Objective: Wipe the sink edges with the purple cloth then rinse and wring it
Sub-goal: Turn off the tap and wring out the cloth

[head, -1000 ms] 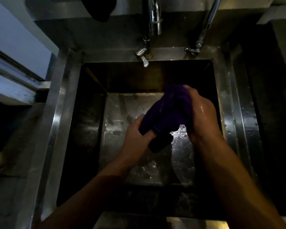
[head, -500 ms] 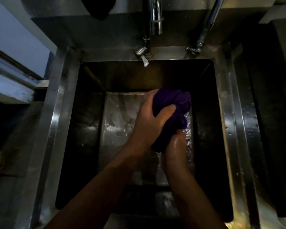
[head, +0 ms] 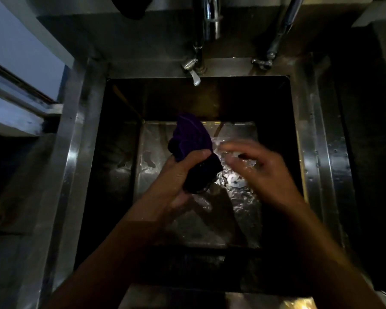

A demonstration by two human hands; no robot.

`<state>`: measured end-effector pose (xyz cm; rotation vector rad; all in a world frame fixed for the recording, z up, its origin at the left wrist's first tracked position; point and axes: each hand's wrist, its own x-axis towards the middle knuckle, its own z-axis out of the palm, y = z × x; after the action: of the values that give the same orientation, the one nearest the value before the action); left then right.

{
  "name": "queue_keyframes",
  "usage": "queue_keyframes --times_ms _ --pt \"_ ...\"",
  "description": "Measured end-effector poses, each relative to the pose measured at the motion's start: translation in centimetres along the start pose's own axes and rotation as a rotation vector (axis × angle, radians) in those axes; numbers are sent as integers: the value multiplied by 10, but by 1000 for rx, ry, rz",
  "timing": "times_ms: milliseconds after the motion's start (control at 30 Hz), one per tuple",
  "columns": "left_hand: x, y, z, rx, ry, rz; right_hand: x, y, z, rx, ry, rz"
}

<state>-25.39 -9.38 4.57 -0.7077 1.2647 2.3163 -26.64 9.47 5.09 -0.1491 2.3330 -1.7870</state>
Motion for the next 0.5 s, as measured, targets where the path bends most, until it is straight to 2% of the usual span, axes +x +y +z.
queue_keyframes --times_ms 67,133,200,300,367,433,500 --pt "-1 3 -6 -58 -79 -65 13 -1 -10 369 -25 208" --pt "-8 1 -1 -185 -316 -133 28 1 -8 651 -113 299" --pt "-19 -2 13 -326 -570 -200 35 6 7 913 -287 325" --pt "-24 -10 27 -416 -776 -269 40 0 37 1253 -572 279" --pt "-26 -18 27 -461 -830 -312 43 -12 42 1355 -735 165" --pt "-30 -26 20 -430 -795 -365 43 -17 41 1367 -753 93" --pt "-37 -29 12 -322 -731 -400 41 -22 38 1305 -763 128"
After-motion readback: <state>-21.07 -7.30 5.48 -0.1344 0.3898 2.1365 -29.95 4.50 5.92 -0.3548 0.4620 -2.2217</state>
